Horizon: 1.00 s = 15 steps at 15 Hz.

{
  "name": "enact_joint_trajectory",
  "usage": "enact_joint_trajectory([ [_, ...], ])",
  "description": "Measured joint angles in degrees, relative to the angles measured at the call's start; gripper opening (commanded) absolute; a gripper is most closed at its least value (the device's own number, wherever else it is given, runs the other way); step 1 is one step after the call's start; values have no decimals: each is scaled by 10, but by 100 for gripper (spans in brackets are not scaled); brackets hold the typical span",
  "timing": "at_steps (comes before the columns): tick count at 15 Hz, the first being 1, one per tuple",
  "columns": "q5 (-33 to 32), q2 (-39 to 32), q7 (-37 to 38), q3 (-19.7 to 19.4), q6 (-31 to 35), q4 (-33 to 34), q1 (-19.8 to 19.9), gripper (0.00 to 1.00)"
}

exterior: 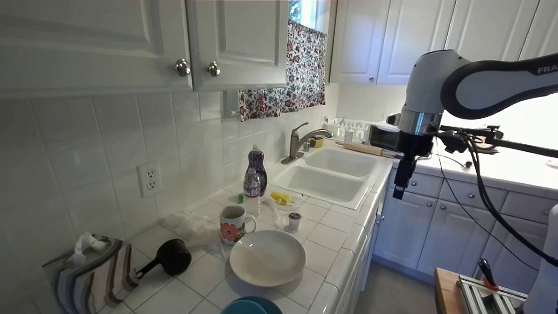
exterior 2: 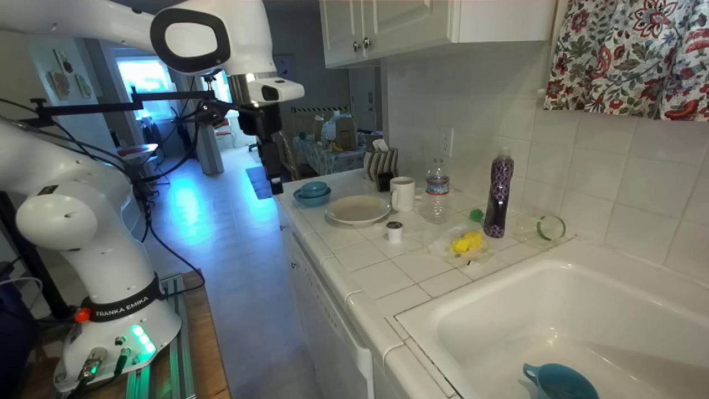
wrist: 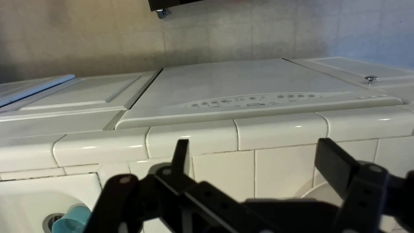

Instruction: Put the blue bowl and cup cup on the white plate

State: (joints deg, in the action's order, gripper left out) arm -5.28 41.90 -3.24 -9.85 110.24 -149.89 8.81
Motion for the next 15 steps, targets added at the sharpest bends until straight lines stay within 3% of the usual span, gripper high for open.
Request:
enact_joint_trajectory([
  [7, 106, -60, -37, -7, 98, -3, -63, 100],
  [15, 229, -216, -95, 5, 248, 11, -157, 100],
])
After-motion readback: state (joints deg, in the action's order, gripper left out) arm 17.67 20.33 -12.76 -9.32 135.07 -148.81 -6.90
